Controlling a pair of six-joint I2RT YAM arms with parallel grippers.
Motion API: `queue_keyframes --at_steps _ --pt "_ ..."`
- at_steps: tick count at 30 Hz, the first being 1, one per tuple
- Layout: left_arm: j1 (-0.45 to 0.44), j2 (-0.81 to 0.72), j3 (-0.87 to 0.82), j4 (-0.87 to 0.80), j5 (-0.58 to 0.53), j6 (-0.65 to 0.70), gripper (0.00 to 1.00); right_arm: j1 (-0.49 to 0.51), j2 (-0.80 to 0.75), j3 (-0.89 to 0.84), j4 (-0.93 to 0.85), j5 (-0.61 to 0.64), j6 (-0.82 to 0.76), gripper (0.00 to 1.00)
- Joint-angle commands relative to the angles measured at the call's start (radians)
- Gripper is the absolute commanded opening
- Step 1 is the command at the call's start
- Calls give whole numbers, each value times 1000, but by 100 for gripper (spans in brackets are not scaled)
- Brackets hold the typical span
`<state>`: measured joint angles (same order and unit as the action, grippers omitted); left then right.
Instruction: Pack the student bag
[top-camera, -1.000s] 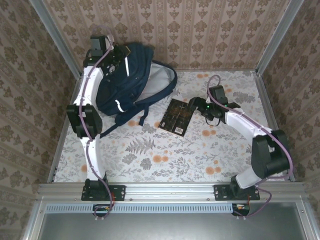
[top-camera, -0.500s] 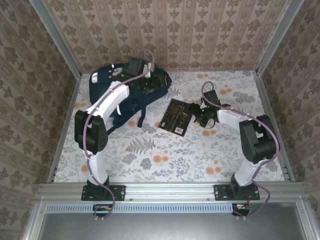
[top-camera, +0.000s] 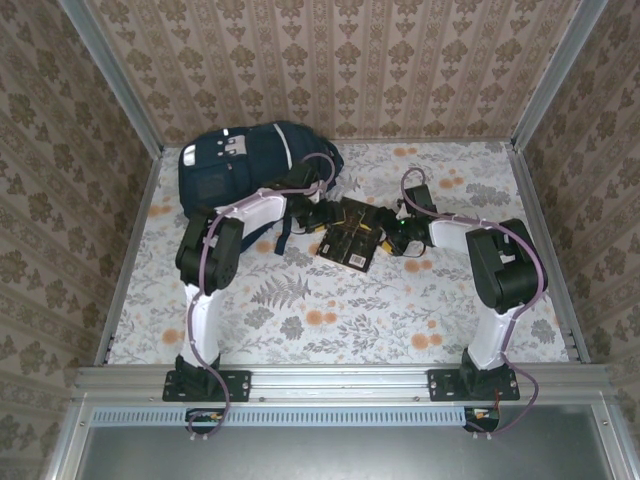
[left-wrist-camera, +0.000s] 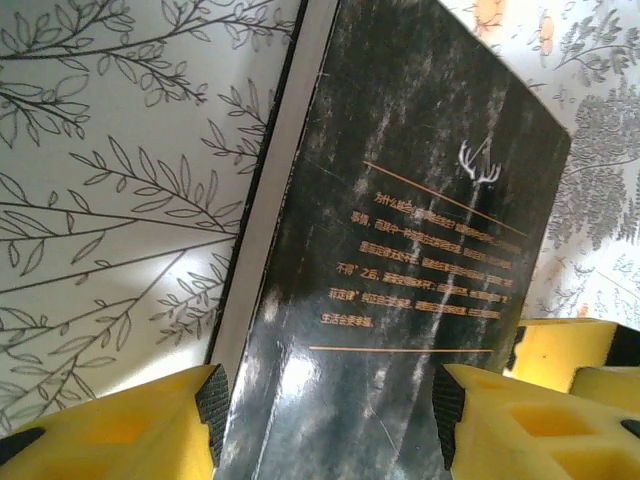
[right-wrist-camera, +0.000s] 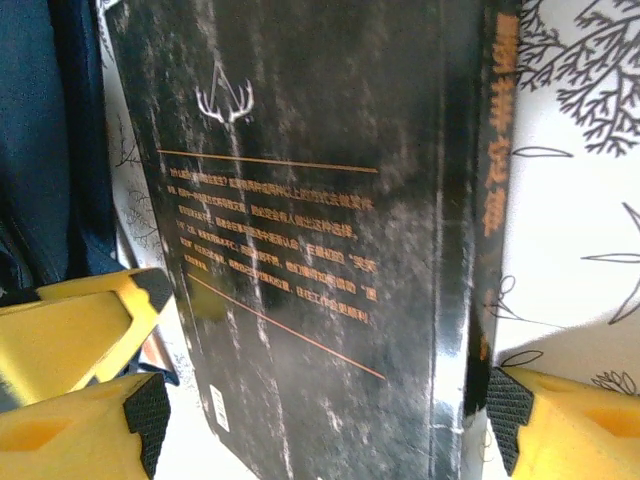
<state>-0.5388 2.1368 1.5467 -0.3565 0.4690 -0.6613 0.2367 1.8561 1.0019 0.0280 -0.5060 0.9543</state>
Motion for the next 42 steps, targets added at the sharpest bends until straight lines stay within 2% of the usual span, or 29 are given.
queue_keyframes --at_steps 1,8,13,19,23,29,37,42 --pt "0 25 -2 26 2 4 58 2 40 -14 61 -46 31 85" --pt "-3 55 -37 91 73 -40 49 1 53 -63 334 -166 180 81" --pt "-5 63 -44 114 108 -58 43 1 34 -124 670 -256 390 77" --pt "-3 63 -34 105 121 -48 41 13 -18 -147 738 -272 426 76" --pt "-1 63 -33 103 124 -46 39 31 13 -144 796 -276 449 76" --pt "0 63 -32 105 134 -46 37 59 124 -87 780 -271 430 75" --pt "4 57 -27 90 140 -36 36 57 155 -51 566 -237 261 74" --pt "7 11 18 -8 88 25 36 22 96 -44 373 -166 117 58"
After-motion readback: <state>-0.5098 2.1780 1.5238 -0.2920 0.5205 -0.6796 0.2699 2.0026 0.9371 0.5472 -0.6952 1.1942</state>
